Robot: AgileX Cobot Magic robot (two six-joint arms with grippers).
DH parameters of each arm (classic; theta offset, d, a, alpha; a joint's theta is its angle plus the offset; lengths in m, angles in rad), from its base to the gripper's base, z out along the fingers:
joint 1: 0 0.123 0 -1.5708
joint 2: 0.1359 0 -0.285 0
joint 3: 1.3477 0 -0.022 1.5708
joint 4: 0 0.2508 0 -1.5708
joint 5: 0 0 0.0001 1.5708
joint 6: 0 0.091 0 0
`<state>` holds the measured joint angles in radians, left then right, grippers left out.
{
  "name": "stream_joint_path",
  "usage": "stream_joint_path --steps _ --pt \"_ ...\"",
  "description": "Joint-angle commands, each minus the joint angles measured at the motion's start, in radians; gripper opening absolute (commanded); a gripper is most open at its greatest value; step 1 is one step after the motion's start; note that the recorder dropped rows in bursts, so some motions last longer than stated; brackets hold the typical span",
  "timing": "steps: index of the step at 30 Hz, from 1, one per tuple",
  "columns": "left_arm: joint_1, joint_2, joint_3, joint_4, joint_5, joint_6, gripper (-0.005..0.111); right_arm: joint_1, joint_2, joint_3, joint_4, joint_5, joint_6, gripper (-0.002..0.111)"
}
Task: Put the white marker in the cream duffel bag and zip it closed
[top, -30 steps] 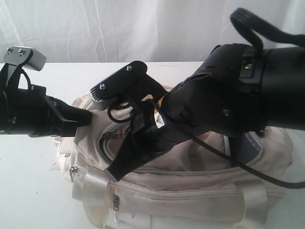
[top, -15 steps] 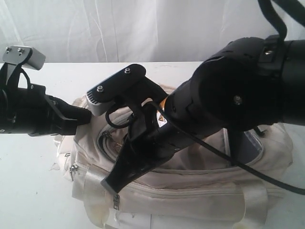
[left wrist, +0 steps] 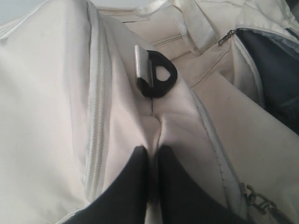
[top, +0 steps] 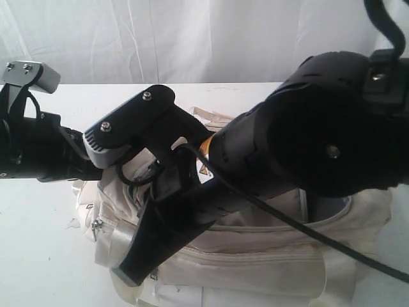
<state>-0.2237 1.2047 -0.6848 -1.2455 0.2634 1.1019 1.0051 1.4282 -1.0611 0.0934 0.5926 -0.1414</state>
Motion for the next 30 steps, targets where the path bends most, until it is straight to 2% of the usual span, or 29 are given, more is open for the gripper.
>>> stream_joint_path --steps 1,12,25,30 --pt "0.002 -0.004 -0.002 -0.032 -0.035 0.000 0.000 0.011 -0.043 0.003 0.012 0.015 -0.009 0.003" --pt "0.002 -0.004 -0.002 -0.032 -0.039 0.000 0.000 0.011 -0.049 0.003 0.096 0.055 -0.017 0.003" --pt "0.002 0.044 -0.006 -0.064 -0.064 0.000 0.000 0.023 -0.049 0.003 0.094 0.109 -0.014 0.003" --pt "0.002 0.064 -0.060 -0.066 -0.032 0.000 0.000 0.023 -0.049 0.003 0.096 0.113 -0.012 0.003"
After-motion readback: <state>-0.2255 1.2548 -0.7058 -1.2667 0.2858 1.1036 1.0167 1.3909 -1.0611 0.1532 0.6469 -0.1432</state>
